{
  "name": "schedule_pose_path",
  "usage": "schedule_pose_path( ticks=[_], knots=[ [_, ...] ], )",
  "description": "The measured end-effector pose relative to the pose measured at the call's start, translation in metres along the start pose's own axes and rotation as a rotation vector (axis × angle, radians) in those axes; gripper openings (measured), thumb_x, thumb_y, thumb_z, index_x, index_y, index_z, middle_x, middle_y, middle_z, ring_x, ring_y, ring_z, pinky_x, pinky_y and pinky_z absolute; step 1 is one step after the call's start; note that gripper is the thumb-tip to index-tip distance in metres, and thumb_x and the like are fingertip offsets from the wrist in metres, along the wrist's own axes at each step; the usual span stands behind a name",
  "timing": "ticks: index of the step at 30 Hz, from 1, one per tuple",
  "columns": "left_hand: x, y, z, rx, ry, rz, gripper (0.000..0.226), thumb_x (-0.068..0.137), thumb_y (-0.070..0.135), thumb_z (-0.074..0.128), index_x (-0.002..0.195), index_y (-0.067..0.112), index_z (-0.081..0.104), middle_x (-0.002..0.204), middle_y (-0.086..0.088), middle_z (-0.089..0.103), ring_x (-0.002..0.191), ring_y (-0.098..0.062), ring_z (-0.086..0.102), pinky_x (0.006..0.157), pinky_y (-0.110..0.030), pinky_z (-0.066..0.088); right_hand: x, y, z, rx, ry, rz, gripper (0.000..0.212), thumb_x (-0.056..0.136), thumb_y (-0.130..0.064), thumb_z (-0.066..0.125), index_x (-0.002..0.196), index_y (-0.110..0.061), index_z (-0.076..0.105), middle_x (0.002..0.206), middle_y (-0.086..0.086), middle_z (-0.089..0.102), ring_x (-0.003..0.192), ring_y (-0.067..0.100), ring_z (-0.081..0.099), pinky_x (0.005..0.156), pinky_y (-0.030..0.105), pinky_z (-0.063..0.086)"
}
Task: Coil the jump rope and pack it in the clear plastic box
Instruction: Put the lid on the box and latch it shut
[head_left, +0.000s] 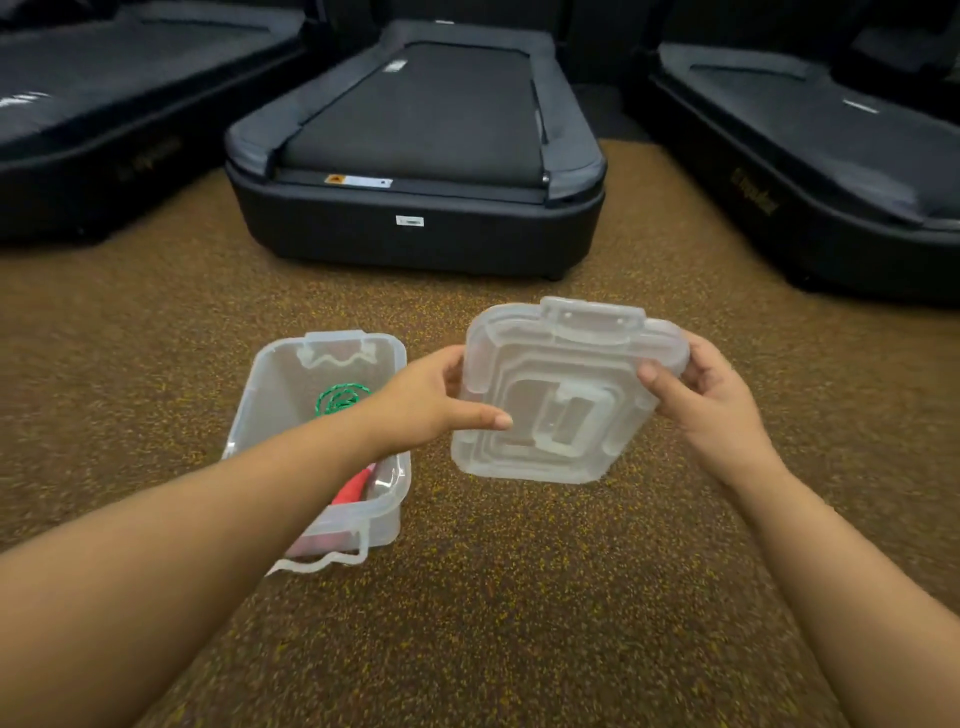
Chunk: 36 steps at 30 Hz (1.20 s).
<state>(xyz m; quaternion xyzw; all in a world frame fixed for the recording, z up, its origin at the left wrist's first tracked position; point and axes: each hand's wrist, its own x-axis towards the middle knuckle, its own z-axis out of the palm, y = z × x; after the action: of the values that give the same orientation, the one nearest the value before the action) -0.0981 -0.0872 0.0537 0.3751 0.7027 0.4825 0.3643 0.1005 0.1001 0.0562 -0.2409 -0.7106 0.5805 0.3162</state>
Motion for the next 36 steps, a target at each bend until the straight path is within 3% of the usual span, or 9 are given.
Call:
schedule_pose_path(
  ticks=[3, 6, 14, 18, 21, 25, 27, 31, 36],
  knots=[
    [-0.005, 0.005, 0.006, -0.035, 0.099, 0.009, 0.043, 0.079, 0.008, 0.072, 0.119, 0.015, 0.058, 0.111, 0.000, 0.071, 0.102, -0.014, 0.068, 0.092, -0.038, 0.054, 0.004, -0.012, 0.002, 0.039, 0.040, 0.026, 0.048, 0.086, -0.017, 0.066, 0.131, -0.024, 0.049, 0.119, 0.000, 0.068, 0.111, 0.020, 0.063, 0.089, 0.045, 0.052],
    [-0.008, 0.011, -0.001, -0.135, 0.208, 0.020, 0.031, 0.086, 0.006, 0.063, 0.115, 0.017, 0.057, 0.103, 0.001, 0.071, 0.095, -0.014, 0.069, 0.081, -0.029, 0.056, 0.000, -0.017, 0.013, 0.069, 0.104, 0.056, 0.061, 0.085, -0.021, 0.066, 0.139, -0.023, 0.039, 0.118, 0.000, 0.068, 0.108, 0.016, 0.065, 0.089, 0.044, 0.053],
    [-0.022, 0.004, -0.040, -0.303, 0.220, -0.046, 0.041, 0.091, 0.005, 0.056, 0.130, 0.019, 0.054, 0.119, -0.013, 0.067, 0.108, -0.027, 0.066, 0.090, -0.042, 0.054, -0.035, 0.014, 0.056, -0.070, 0.018, 0.182, 0.049, 0.085, -0.013, 0.064, 0.130, -0.025, 0.049, 0.110, 0.000, 0.068, 0.103, 0.015, 0.066, 0.088, 0.039, 0.055],
    [-0.022, 0.001, -0.047, -0.267, 0.394, -0.082, 0.065, 0.085, 0.012, 0.067, 0.142, 0.017, 0.037, 0.121, -0.012, 0.064, 0.104, -0.027, 0.067, 0.089, -0.048, 0.055, -0.040, 0.017, 0.081, -0.183, 0.094, 0.119, 0.048, 0.089, -0.022, 0.060, 0.134, -0.028, 0.048, 0.117, -0.009, 0.066, 0.105, 0.005, 0.063, 0.090, 0.034, 0.053],
    [-0.024, 0.002, -0.055, -0.205, 0.502, -0.057, 0.060, 0.080, 0.017, 0.072, 0.133, 0.014, 0.044, 0.120, -0.008, 0.064, 0.103, -0.022, 0.066, 0.089, -0.046, 0.055, -0.038, 0.011, 0.097, -0.186, 0.149, 0.096, 0.044, 0.091, -0.023, 0.056, 0.135, -0.026, 0.049, 0.113, -0.015, 0.066, 0.100, -0.004, 0.063, 0.089, 0.029, 0.052],
    [-0.038, 0.000, -0.073, -0.073, 0.451, 0.018, 0.051, 0.082, 0.011, 0.067, 0.129, 0.021, 0.054, 0.123, 0.001, 0.065, 0.108, -0.015, 0.064, 0.093, -0.038, 0.053, -0.034, -0.004, 0.124, -0.212, 0.205, 0.104, 0.046, 0.091, -0.025, 0.055, 0.136, -0.020, 0.048, 0.119, -0.019, 0.059, 0.100, -0.007, 0.057, 0.090, 0.019, 0.044],
    [-0.046, -0.009, -0.084, -0.070, 0.391, 0.032, 0.047, 0.087, 0.009, 0.059, 0.131, 0.024, 0.053, 0.123, 0.003, 0.065, 0.111, -0.013, 0.063, 0.095, -0.035, 0.052, -0.034, -0.008, 0.141, -0.216, 0.194, 0.116, 0.046, 0.092, -0.025, 0.055, 0.136, -0.019, 0.048, 0.128, -0.014, 0.058, 0.108, -0.004, 0.054, 0.095, 0.020, 0.042],
    [-0.056, -0.039, -0.107, -0.025, 0.423, -0.037, 0.047, 0.095, 0.021, 0.042, 0.137, 0.043, 0.040, 0.136, 0.011, 0.051, 0.121, -0.012, 0.051, 0.105, -0.041, 0.042, -0.035, -0.002, 0.181, -0.226, 0.146, 0.169, 0.047, 0.090, -0.029, 0.055, 0.136, -0.018, 0.048, 0.136, -0.008, 0.055, 0.119, 0.004, 0.053, 0.106, 0.032, 0.041],
    [-0.071, -0.072, -0.128, -0.047, 0.461, -0.147, 0.052, 0.090, 0.021, 0.044, 0.132, 0.051, 0.039, 0.133, 0.008, 0.055, 0.119, -0.020, 0.056, 0.100, -0.051, 0.046, -0.033, 0.007, 0.220, -0.301, 0.080, 0.194, 0.047, 0.092, -0.030, 0.052, 0.136, -0.016, 0.048, 0.137, -0.003, 0.055, 0.123, 0.009, 0.052, 0.109, 0.033, 0.039]
  ],
)
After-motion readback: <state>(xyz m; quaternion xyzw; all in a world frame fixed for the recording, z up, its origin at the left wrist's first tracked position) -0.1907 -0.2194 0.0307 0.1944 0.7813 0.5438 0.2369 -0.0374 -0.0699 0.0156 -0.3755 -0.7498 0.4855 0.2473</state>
